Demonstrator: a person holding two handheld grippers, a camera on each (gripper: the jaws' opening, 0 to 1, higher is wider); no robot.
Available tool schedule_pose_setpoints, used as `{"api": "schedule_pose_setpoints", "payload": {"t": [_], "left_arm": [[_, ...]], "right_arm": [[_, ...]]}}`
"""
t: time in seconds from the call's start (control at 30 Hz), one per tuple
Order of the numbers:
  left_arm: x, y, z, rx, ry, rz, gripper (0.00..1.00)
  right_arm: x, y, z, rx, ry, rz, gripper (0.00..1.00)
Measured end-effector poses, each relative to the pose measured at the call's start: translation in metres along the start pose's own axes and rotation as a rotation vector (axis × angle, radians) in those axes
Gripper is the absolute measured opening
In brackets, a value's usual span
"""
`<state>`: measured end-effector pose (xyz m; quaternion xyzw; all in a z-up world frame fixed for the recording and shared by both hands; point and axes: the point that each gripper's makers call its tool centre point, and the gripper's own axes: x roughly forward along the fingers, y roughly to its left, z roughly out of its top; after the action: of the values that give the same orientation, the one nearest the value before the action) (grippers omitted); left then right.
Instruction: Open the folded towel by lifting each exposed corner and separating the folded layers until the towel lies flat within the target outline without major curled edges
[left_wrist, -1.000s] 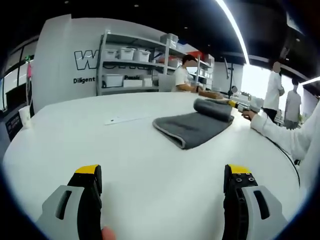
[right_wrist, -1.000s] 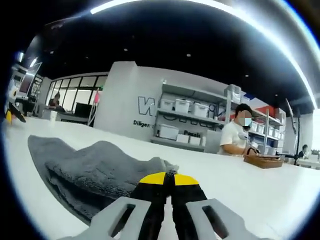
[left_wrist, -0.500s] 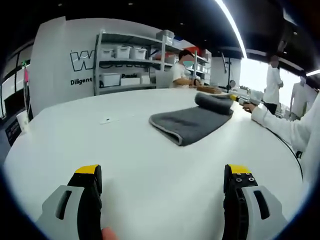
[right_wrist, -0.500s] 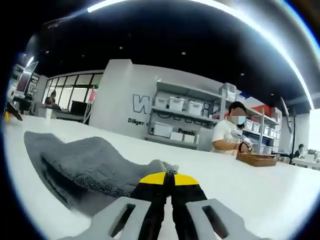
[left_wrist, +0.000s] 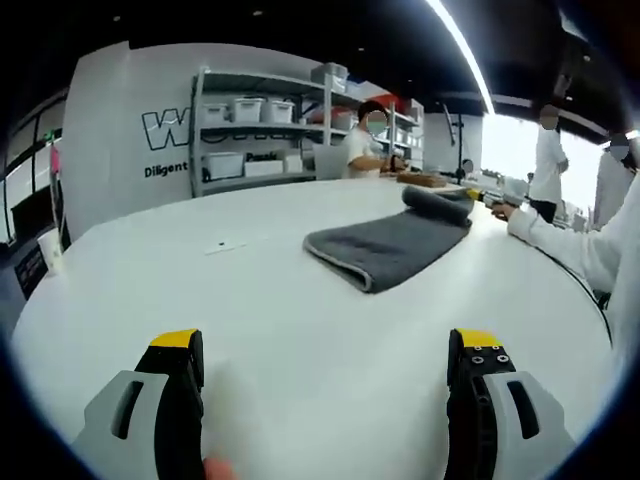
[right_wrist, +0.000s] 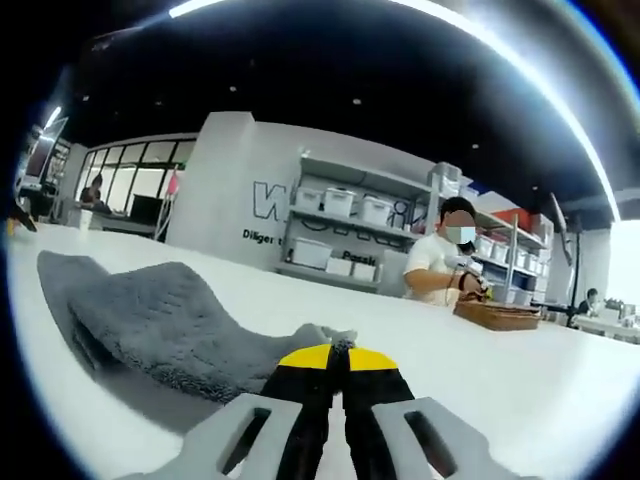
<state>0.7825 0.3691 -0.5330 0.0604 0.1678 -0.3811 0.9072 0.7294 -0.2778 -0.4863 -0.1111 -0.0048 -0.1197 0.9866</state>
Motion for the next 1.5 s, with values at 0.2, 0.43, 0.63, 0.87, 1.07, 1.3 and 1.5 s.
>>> {"api": "schedule_pose_setpoints", "payload": {"t": [0.2,0.43,0.63,0.87,1.07,1.3,1.5], "left_arm": [[0.000,-0.002,0.001,0.039,-0.010,-0.006,1.00],[-0.002,-0.004,-0.001,0.052,-0.014,-0.025,1.00],[-0.003,-0.002,-0.003,0.023,-0.037,-0.033,1.00],[0.001,-0.003,-0.004,0.032,-0.041,-0.040,1.00],[0.004,-0.005,-0.007,0.039,-0.040,-0.051,1.00],[0.004,-0.010,-0.006,0.043,-0.058,-0.051,1.00],[0.003,-0.011,-0.006,0.040,-0.065,-0.044,1.00]], "right_arm": [[0.002,-0.021,-0.005,-0.018,0.010,-0.009,0.00],[0.002,-0.044,-0.011,-0.027,0.022,-0.035,0.00],[0.001,-0.064,-0.015,-0.033,0.033,-0.064,0.00],[0.000,-0.088,-0.022,-0.032,0.047,-0.101,0.00],[0.001,-0.106,-0.029,-0.043,0.063,-0.121,0.00],[0.002,-0.121,-0.036,-0.056,0.077,-0.133,0.00],[-0.002,-0.136,-0.043,-0.026,0.096,-0.176,0.00]]}}
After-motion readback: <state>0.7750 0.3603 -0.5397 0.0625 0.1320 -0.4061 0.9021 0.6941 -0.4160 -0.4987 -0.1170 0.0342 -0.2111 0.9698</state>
